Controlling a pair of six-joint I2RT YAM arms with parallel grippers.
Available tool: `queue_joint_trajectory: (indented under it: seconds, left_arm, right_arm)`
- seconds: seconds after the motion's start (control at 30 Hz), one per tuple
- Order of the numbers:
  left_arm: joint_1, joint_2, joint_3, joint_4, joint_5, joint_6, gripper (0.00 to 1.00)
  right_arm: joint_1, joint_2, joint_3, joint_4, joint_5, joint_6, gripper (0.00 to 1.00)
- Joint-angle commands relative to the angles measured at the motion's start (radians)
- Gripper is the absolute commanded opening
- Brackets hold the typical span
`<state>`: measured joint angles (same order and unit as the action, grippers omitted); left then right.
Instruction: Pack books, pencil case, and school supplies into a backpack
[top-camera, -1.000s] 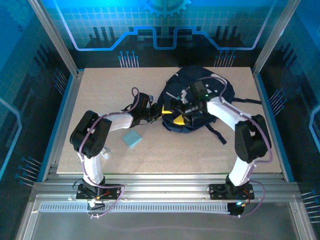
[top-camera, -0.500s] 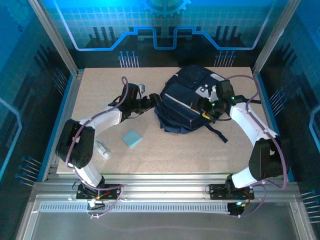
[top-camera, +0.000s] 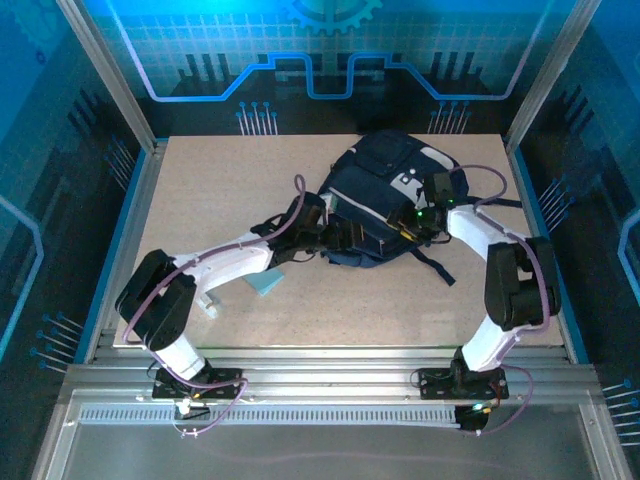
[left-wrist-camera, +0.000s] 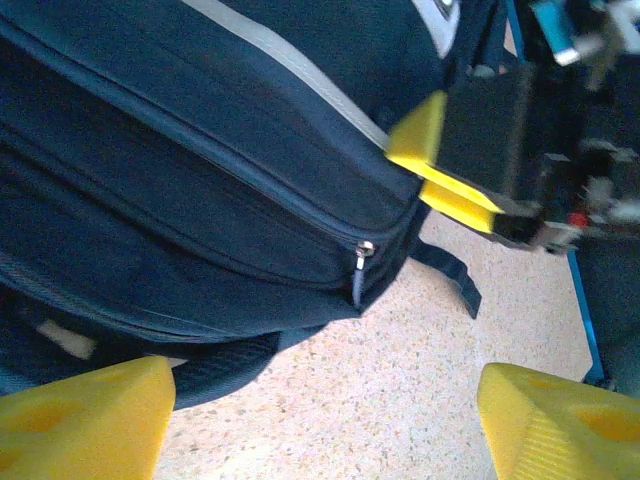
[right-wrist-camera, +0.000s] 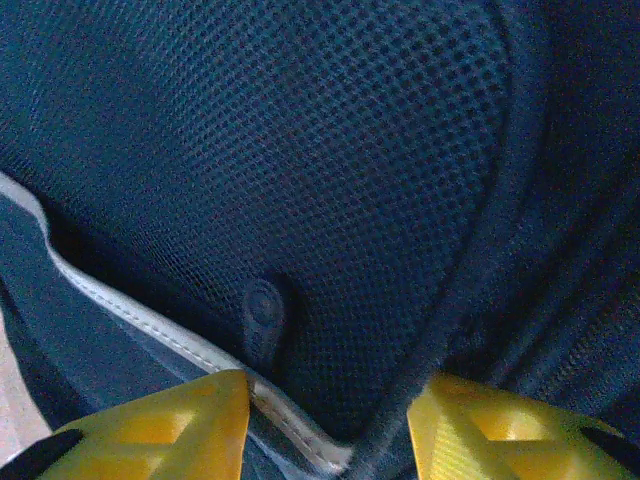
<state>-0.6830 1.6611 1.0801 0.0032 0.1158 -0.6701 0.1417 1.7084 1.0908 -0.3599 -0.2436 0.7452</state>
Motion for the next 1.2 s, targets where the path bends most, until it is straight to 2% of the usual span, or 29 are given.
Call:
queue_joint_trajectory:
  seconds: [0.0, 0.13, 0.37, 0.63, 0.83, 0.97, 1.17]
  left_arm:
    - [-0.035, 0.06, 0.041, 0.02, -0.054, 0.027, 0.78]
    - [-0.066, 0.134, 0.096, 0.013, -0.06, 0.036, 0.76]
    - [-0.086, 0.224, 0.189, -0.026, -0.096, 0.076, 0.76]
    - [-0.092, 0.294, 0.312, -0.098, -0.096, 0.106, 0.7]
    - [-0.093, 0.343, 0.376, -0.166, -0.106, 0.125, 0.52]
    - [-0.094, 0.373, 0.4, -0.221, -0.11, 0.14, 0.36]
    - [-0.094, 0.417, 0.423, -0.271, -0.107, 0.155, 0.3]
  right_arm:
    - [-0.005, 0.058, -0.008, 0.123, -0.015, 0.059, 0.36]
    - [0.003, 0.036, -0.031, 0.189, -0.044, 0.101, 0.0]
    - [0.016, -0.123, -0.039, 0.138, -0.053, 0.177, 0.0]
    - [0.043, -0.156, -0.037, 0.148, -0.078, 0.225, 0.0]
    - [0.062, -0.138, -0.026, 0.173, -0.095, 0.249, 0.0]
    - [0.062, -0.138, -0.012, 0.167, -0.087, 0.246, 0.0]
    - [0.062, -0.13, 0.001, 0.176, -0.094, 0.247, 0.0]
